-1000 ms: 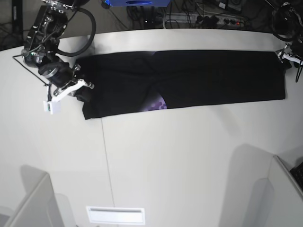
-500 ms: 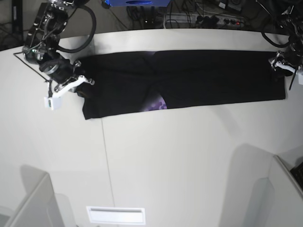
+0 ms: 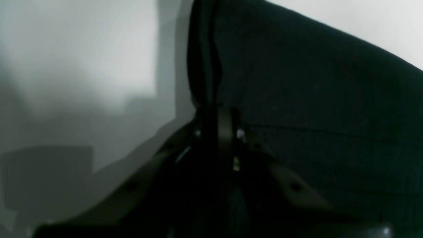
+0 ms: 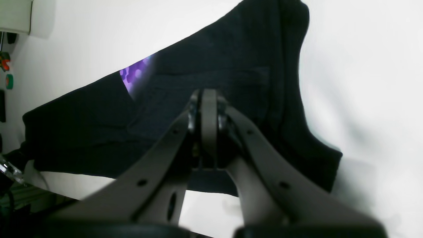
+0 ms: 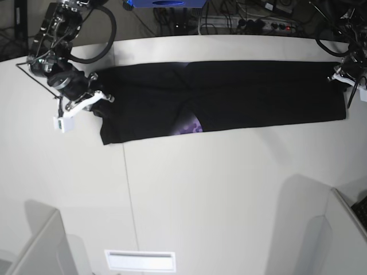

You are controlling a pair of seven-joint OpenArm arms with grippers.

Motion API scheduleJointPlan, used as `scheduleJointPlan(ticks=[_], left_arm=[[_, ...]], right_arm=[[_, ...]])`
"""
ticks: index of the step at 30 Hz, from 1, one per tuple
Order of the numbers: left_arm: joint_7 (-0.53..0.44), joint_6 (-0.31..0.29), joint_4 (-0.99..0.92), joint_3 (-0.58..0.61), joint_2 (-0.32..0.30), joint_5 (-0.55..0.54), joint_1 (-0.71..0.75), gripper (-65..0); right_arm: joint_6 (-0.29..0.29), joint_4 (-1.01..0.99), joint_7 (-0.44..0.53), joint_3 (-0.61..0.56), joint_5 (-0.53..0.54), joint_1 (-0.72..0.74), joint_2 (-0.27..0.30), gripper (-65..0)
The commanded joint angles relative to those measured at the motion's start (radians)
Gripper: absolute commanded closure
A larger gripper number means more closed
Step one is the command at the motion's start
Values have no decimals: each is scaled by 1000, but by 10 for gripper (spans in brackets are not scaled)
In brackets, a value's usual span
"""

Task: Fold the T-shirt properly
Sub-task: 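Pull the folded shirt edge with both grippers to straighten it, then fold the strip end inward with the left gripper toward the right gripper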

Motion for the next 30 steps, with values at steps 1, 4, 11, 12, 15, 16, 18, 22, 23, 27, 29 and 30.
scheduleJointPlan(ticks=[1, 4, 11, 12, 15, 16, 18, 22, 23, 27, 29, 30], left_arm=[[17, -1, 7, -6, -18, 13, -2, 0], [16, -1, 21, -6, -38, 7, -4, 0], [16, -1, 167, -67, -45, 13, 4, 0], [17, -1, 196, -67, -43, 15, 8, 0], [19, -1, 273, -67, -35, 15, 41, 0], [19, -1, 297, -55, -22, 15, 56, 0], [19, -1, 356, -35, 3, 15, 84, 0], [19, -1, 489, 6, 69, 15, 142, 0], [19, -1, 526, 22, 86, 15, 154, 0], [23, -1, 663, 75, 146, 15, 197, 0], [25, -1, 704, 115, 167, 15, 209, 0], [25, -1, 712, 135, 176, 15, 219, 0]], right_arm=[[4, 18, 17, 4, 20, 9, 7, 0], [4, 18, 17, 8, 20, 9, 7, 0], [4, 18, 17, 10, 20, 9, 7, 0], [4, 18, 17, 8, 20, 9, 7, 0], [4, 16, 17, 5, 20, 9, 7, 0], [4, 16, 17, 5, 20, 9, 7, 0], [4, 16, 17, 5, 20, 9, 7, 0], [4, 16, 17, 5, 20, 9, 5, 0], [4, 16, 17, 5, 20, 9, 5, 0], [4, 16, 17, 5, 20, 9, 5, 0], [4, 16, 17, 5, 20, 8, 5, 0], [4, 16, 17, 5, 20, 8, 5, 0]])
